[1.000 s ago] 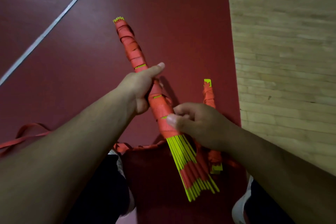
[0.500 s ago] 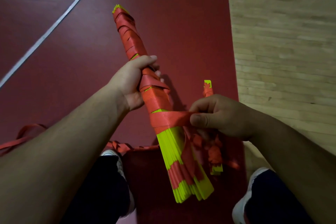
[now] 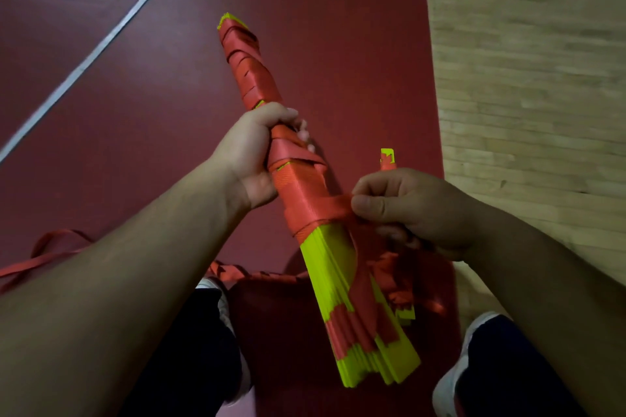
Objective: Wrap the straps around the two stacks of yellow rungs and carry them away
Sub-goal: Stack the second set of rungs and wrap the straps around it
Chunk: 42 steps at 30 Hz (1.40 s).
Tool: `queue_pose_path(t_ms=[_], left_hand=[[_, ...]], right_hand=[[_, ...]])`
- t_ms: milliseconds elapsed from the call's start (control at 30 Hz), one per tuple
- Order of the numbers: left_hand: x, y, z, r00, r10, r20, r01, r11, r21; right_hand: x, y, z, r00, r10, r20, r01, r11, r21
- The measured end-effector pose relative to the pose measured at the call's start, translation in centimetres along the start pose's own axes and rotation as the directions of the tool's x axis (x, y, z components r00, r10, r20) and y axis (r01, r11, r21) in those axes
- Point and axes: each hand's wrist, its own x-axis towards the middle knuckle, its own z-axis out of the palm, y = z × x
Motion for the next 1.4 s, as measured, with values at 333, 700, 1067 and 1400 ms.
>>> queue_pose_path(t_ms=[333,700,1067,1400], left_hand=[[-1.3,0.4,0.3,0.982,0.075,0.172,-0.043,0.982,-0.183],[-0.7,-0.6,0.3,0.967,0.009,-0.256,0.057,0.967,0.249],[-0.7,-1.0,0.1,0.996,0.064,0.062,-0.061,0.997,-0.051],[-0.2,-1.7,0.1,0.981,0.130,-0.145,-0.066,0.922,0.381]], right_hand=[[0.5,2.9,1.9,0.991,0.044,0.124,-0.062,0.987,0.150],[1.1,1.8,1.5,0.995,-0.099,-0.017,0.093,0.968,-0.233],[1.0,3.6,2.3,0.973,0.058,0.223,-0.090,0.986,0.137],[1.3,2.7,2.8,0.997,-0.034,-0.065,0.012,0.946,-0.323]])
